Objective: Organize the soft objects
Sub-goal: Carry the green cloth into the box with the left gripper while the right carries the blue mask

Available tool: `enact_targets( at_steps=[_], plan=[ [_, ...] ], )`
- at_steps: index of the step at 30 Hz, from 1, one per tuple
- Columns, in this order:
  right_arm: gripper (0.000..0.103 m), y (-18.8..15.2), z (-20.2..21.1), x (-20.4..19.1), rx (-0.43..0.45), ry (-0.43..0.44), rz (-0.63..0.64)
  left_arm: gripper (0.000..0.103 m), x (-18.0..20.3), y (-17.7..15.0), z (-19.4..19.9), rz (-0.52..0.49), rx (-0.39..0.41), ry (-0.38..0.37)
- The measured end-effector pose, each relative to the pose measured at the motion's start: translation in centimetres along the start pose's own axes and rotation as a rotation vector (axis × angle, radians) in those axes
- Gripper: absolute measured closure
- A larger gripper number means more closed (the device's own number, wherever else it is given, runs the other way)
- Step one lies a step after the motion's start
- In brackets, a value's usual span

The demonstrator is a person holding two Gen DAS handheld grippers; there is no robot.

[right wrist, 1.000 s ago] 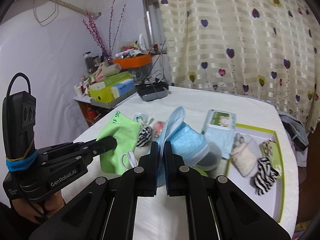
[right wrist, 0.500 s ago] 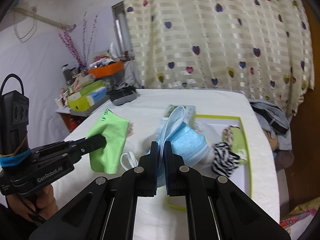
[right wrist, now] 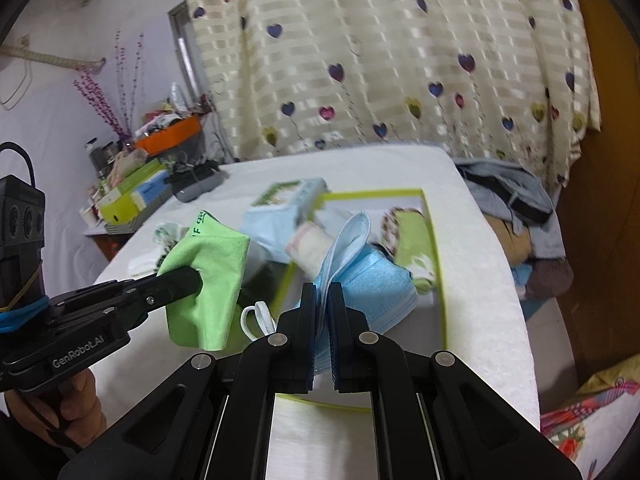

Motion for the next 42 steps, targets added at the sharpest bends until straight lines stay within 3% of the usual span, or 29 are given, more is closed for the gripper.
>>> enact_targets(
  at_steps=[13, 31, 37, 40, 42],
  plan=[
    [0.097, -2.0, -4.6, 3.7, -0.121, -0.003, -0.041, 0.098, 1.7, -1.4, -6.5, -0.012, -0.124, -0.020],
    [0.097, 0.1, -8.0, 5.0, -0.140, 0.024, -0.049, 0.098, 2.0, -0.5, -10.4, -0.020, -0.156, 0.002],
    [0.081, 0.1, -7.3, 5.1, -0.132, -0.021, -0.031, 0.091, 1.9, -0.3, -10.5, -0.013, -0.151, -0.001],
    [0.064, 0.1, -6.7, 5.1, -0.121, -0.037, -0.030, 0.087, 2.2, -0.2, -10.0, -0.021, -0.139, -0.007],
    [0.061, 0.2, -6.1, 5.0, -0.110, -0.042, -0.027, 0.082, 2.4, -0.1, -9.7, -0.022, -0.130, -0.009]
  ],
)
Point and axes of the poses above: each gripper's, at about its wrist camera, not at the fingertips, and z roughly against the way its jaws point, x to its right, y to its top, the point moved 9 cm from there along -z, roughly the way its jaws point, and after that the axes turned 4 degrees about -x, right-handed, at the moved point
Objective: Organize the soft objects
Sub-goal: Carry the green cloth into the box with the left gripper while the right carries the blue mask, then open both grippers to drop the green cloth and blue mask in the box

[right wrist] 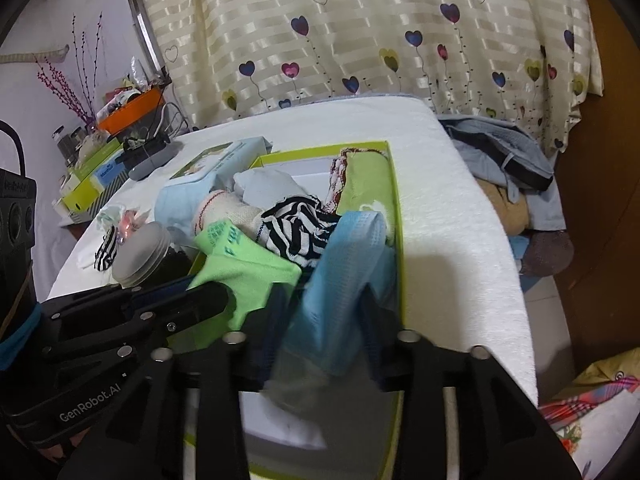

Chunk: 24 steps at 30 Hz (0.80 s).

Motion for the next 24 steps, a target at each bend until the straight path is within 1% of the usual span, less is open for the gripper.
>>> enact_targets(
  at_steps=[1, 6, 10, 12, 14, 18, 21, 24],
  plan=[
    [0.061, 0.0, 0.3, 0.0, 0.004, -0.004, 0.002, 0.081, 0.1, 0.0, 0.3, 0.000, 0.004, -0.001],
    [0.061, -0.1, 1.8, -0.1, 0.028, -0.027, 0.006, 0.080, 0.4, 0.0, 1.6, -0.004, 0.027, 0.000],
    [0.060, -0.3, 2.8, -0.5, 0.030, -0.017, 0.006, 0.080, 0.7, -0.1, 2.6, -0.017, 0.038, 0.004],
    [0.060, -0.5, 3.3, -0.8, 0.041, -0.032, 0.020, 0.080, 0.8, -0.2, 3.4, -0.033, 0.053, 0.015],
    [0.060, -0.7, 3.6, -1.0, 0.041, -0.027, 0.018, 0.080, 0.5, -0.5, 4.0, -0.036, 0.064, 0.031],
    [0.060, -0.7, 4.0, -1.7, 0.050, -0.024, 0.023, 0.080, -0.1, -0.5, 4.9, -0.032, 0.064, 0.038],
    [0.060, -0.6, 4.5, -2.5, 0.062, -0.035, 0.036, 0.080, -0.5, -0.2, 6.0, -0.027, 0.093, 0.050],
    [0.060, -0.7, 5.3, -3.3, 0.077, -0.032, 0.045, 0.080, -0.8, -0.2, 6.9, -0.029, 0.100, 0.049]
  ],
)
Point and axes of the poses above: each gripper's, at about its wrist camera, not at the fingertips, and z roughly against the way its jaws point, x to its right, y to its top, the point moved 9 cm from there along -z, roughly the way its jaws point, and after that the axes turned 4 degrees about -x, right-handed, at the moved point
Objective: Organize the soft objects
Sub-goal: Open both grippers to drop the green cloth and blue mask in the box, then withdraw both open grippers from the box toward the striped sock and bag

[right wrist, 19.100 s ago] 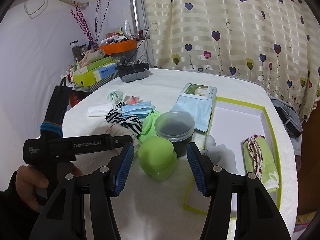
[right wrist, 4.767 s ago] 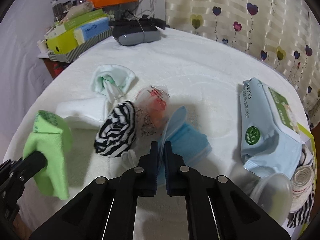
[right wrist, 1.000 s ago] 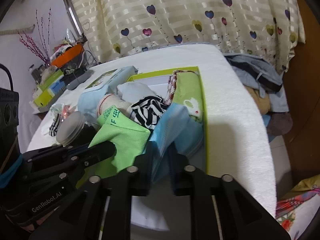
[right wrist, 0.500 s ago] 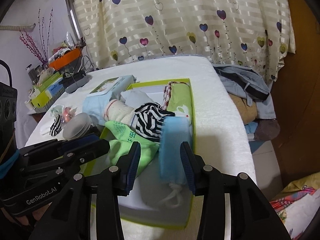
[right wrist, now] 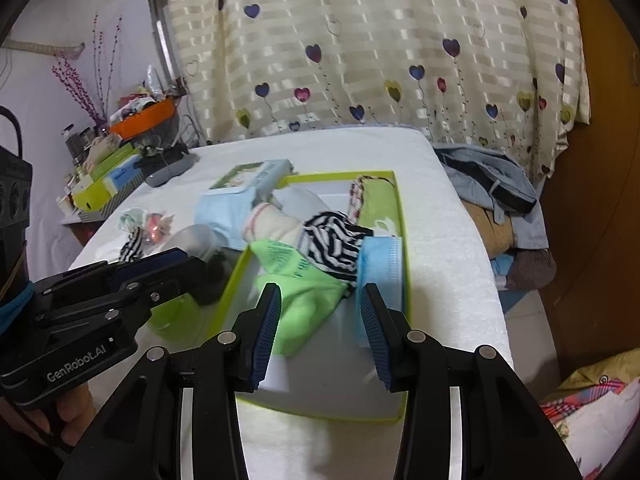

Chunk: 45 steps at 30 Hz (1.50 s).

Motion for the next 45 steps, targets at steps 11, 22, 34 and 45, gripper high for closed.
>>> enact_targets(
  at_steps=[11, 22, 34, 45],
  plan=[
    [0.053, 0.4, 3.0, -2.3, 0.047, -0.004, 0.024, 0.079, -1.3, -0.2, 4.1, -0.001, 0.052, 0.025],
    [0.053, 0.5, 4.4, -6.3, 0.066, 0.044, 0.093, 0.079, -4.1, -1.1, 6.8, 0.038, 0.073, 0.073],
    [0.053, -0.1, 3.0, -11.5, 0.030, 0.122, 0.172, 0.078, -9.0, -2.0, 8.7, 0.109, 0.088, 0.134],
    [0.053, 0.4, 2.0, -14.0, 0.019, 0.149, 0.204, 0.075, -11.8, -2.0, 9.1, 0.145, 0.095, 0.160]
  ],
)
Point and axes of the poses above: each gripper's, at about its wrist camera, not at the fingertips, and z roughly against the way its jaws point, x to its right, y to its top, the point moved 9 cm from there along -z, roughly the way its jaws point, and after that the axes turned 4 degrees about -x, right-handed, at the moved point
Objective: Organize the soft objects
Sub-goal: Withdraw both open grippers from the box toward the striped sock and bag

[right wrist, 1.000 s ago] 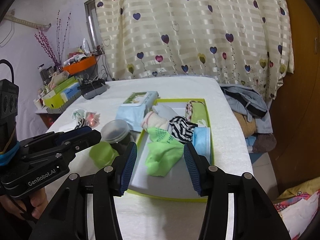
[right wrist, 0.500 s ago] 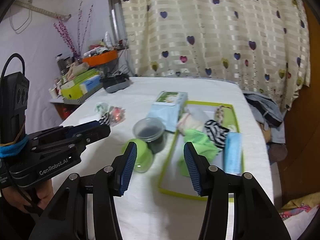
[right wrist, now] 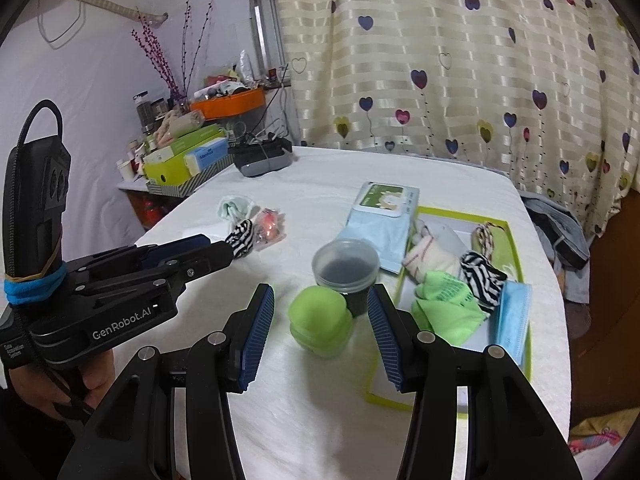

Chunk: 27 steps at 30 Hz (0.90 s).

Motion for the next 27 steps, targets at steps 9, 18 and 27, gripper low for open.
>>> enact_targets(
  at_steps=[9, 18, 27],
  plan=[
    [0.053, 0.8, -1.7, -1.2, -0.015, 0.024, 0.021, 0.072, -2.1, -0.1, -0.9, 0.025, -0.017, 0.025],
    [0.053, 1.6, -3.6, -2.1, -0.034, 0.051, 0.028, 0.069, -4.7, -0.1, -2.2, 0.067, -0.038, 0.051],
    [0.053, 2.5, -5.1, -2.6, -0.044, 0.072, 0.041, 0.062, -7.5, 0.2, -3.6, 0.102, -0.055, 0.068]
  ],
)
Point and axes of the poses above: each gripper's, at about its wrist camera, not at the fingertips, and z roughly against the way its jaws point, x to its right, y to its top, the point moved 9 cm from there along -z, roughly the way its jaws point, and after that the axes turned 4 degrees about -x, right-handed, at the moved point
